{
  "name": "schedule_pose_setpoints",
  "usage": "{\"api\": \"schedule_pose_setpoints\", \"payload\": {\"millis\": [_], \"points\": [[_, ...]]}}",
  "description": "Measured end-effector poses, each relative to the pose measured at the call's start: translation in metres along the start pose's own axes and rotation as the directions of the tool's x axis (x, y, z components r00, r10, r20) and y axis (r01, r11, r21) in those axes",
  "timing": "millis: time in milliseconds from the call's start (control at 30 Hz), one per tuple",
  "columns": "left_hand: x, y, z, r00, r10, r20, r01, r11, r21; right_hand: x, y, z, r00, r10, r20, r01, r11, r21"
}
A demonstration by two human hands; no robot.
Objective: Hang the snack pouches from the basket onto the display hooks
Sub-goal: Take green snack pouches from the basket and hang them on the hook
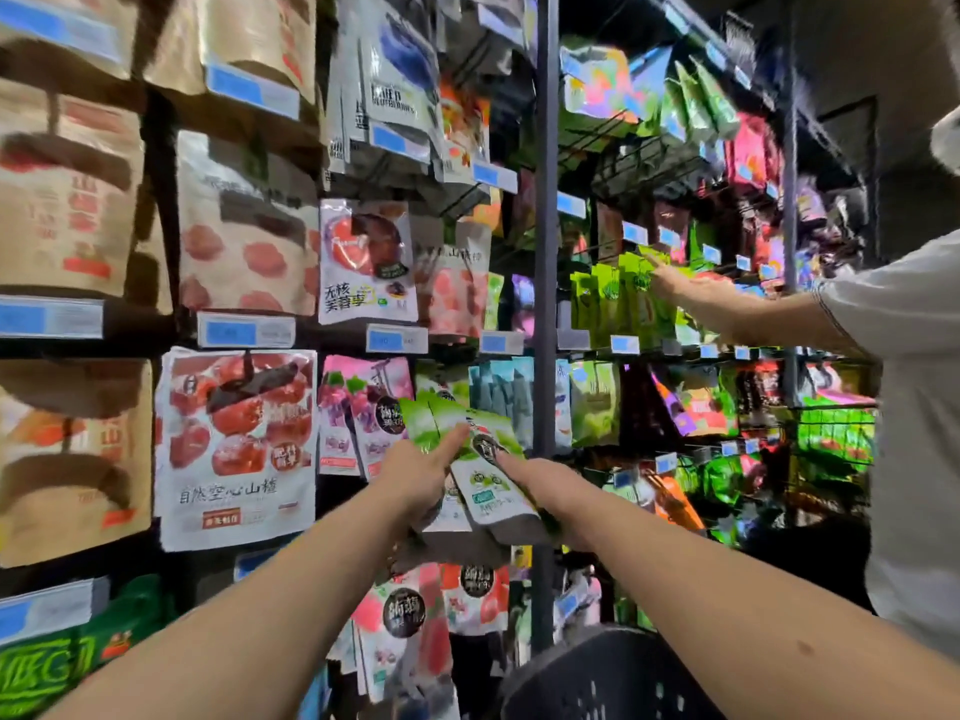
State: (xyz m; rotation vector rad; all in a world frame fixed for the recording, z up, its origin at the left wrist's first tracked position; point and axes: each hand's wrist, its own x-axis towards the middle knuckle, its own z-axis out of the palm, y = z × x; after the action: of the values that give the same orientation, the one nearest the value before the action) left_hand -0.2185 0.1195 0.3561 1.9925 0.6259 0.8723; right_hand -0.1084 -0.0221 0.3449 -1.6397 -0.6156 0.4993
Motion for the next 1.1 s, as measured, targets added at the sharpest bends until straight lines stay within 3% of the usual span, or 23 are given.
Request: {"api": "schedule_pose_setpoints", "payload": {"millis": [100,167,333,433,833,1100], "points": [[0.028,0.005,0.01,0.998,0.058,-0.021,-0.052,0.978,0.204,0.036,-0.007,-0.007,0.997,-0.028,-0.075,0.018,0.991,-0.136],[0.049,0.008,0.019,0.997,0.056,-0.047,-0.044,0.973,0.225,0.056,-0.014,-0.01,0.992,-0.045,-0.117,0.029,0.99,-0.137],[0.101,0.011,0.043,0.989,0.032,-0.143,-0.025,0.998,0.052,0.122,-0.019,-0.02,0.977,-0.087,-0.197,0.1,0.993,0.061],[0.12,0.005,0.055,0.978,-0.021,-0.209,0.005,0.997,-0.08,0.143,-0.02,-0.023,0.963,-0.096,-0.253,0.116,0.991,0.063],[0.167,-0.014,0.074,0.947,-0.001,-0.323,-0.001,1.0,-0.007,0.194,-0.03,-0.035,0.885,-0.296,-0.36,0.309,0.951,-0.023],[0.165,-0.016,0.066,0.922,0.002,-0.387,0.001,1.0,0.007,0.211,-0.04,-0.037,0.892,-0.247,-0.379,0.295,0.953,0.072]]}}
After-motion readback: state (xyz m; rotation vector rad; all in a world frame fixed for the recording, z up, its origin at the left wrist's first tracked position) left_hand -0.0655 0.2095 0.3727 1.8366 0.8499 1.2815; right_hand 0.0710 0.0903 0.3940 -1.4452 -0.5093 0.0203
